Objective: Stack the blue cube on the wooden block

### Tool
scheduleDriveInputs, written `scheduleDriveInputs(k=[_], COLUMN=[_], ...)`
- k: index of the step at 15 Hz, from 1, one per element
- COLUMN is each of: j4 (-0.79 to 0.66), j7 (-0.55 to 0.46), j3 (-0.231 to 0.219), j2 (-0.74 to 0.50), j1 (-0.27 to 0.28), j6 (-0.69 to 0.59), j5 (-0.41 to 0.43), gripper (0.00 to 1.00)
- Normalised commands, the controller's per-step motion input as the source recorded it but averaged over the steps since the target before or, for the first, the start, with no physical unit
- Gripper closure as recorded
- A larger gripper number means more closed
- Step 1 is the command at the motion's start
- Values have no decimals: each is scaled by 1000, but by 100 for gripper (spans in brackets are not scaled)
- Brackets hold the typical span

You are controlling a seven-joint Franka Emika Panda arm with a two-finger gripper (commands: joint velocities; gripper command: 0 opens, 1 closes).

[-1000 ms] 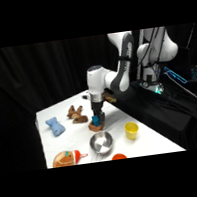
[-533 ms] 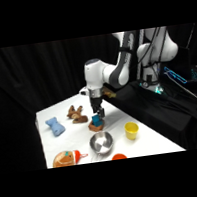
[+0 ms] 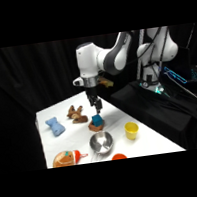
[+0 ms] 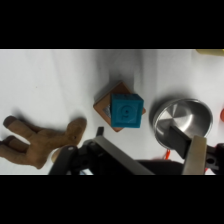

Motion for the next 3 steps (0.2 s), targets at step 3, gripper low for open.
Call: scheduleDriveInputs(k=[3], j4=[198], j7=[-39], j3=[7], j2=[-160], j1=[-3], j6=[-449], j5=[-24], gripper=[0])
